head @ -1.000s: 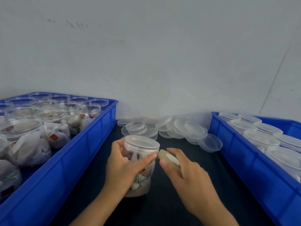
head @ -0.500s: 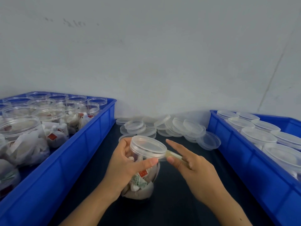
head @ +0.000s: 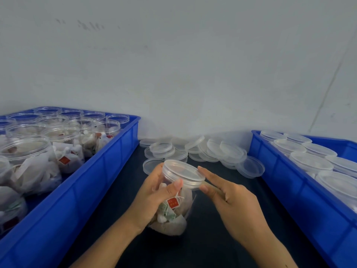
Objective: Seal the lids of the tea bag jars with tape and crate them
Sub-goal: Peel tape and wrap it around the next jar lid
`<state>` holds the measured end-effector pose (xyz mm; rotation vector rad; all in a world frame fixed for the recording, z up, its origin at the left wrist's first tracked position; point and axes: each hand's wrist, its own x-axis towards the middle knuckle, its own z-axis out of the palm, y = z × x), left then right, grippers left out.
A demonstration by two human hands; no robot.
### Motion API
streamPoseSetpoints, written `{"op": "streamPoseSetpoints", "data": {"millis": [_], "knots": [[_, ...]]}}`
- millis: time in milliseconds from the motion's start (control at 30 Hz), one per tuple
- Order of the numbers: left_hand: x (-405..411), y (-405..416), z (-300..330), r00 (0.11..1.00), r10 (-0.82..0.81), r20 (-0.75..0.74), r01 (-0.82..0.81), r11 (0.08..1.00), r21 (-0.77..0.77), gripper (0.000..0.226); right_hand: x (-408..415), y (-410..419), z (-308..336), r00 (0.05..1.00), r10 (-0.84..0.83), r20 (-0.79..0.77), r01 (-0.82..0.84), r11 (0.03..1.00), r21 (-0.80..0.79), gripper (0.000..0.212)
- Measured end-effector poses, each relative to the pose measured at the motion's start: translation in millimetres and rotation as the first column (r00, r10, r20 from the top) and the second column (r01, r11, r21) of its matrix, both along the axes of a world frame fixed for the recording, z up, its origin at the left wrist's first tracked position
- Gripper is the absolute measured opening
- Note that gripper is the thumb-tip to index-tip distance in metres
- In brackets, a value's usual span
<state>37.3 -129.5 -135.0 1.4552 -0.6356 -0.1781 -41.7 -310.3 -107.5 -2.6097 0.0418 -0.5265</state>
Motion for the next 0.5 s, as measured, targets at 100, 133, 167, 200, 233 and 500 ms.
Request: {"op": "streamPoseSetpoints", "data": {"millis": [100,133,167,200,233,500], "knots": [[-8.8,-5.2,0.7,0.982,0.156,0.105,-0.159,0.987,0.023,0.048,0.1,5.4,-2.6,1.000,-0.019,0.021,0.019,1.000,0.003,0.054],[-12.7,-7.0,0.9,0.960,0.225,0.165,-0.235,0.971,0.044,0.053,-0.3,8.6,-4.1,0.999,-0.029,0.045,0.029,1.000,-0.004,0.051],[-16.1,-8.6,0.6,0.935,0.275,0.222,-0.295,0.954,0.061,0.060,-1.0,12.0,-5.7,0.997,-0.042,0.070,0.044,0.999,-0.016,0.050],[-18.7,-9.8,0.8,0.921,0.299,0.249,-0.325,0.943,0.069,0.067,-1.9,15.1,-6.6,0.994,-0.053,0.092,0.057,0.998,-0.036,0.050],[-20.0,-10.1,0.9,0.917,0.308,0.253,-0.335,0.940,0.070,0.075,-3.1,17.7,-7.4,0.993,-0.057,0.102,0.063,0.996,-0.063,0.052],[-9.2,-7.9,-0.1,0.893,0.409,0.187,-0.415,0.910,-0.004,0.081,-8.2,23.3,-6.2,0.993,0.089,0.075,-0.084,0.994,-0.077,0.052]]}}
